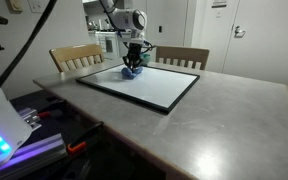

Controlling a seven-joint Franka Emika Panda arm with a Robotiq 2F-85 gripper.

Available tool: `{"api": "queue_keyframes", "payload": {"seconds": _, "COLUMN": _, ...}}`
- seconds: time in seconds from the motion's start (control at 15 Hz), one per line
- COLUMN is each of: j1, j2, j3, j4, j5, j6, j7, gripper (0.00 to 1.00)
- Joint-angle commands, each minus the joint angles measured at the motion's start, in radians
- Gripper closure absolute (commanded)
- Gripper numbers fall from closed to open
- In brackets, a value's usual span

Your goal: Use the blue towel to erase the drawing on the board

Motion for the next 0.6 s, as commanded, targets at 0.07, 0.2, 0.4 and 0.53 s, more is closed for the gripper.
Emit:
{"api": "queue_keyframes", "payload": {"seconds": 0.07, "j1": -0.009, "j2": -0.024, "j3": 0.048, "j4": -0.044, "j5": 0.056, "j6": 0.009, "j7": -0.096, "gripper": 0.96}}
{"api": "queue_keyframes", "payload": {"seconds": 0.2, "j1": -0.013, "j2": -0.017, "j3": 0.057, "j4": -0.039, "j5": 0.068, "j6": 0.007, "j7": -0.135, "gripper": 0.96}}
{"api": "queue_keyframes", "payload": {"seconds": 0.4, "j1": -0.011, "j2": -0.006, "j3": 0.028, "j4": -0.044, "j5": 0.037, "j6": 0.033, "j7": -0.151, "gripper": 0.96}}
{"api": "queue_keyframes", "payload": {"seconds": 0.53, "j1": -0.019, "j2": 0.004, "j3": -0.005, "j4": -0.042, "j5": 0.018, "j6": 0.044, "j7": -0.131, "gripper": 0.96}}
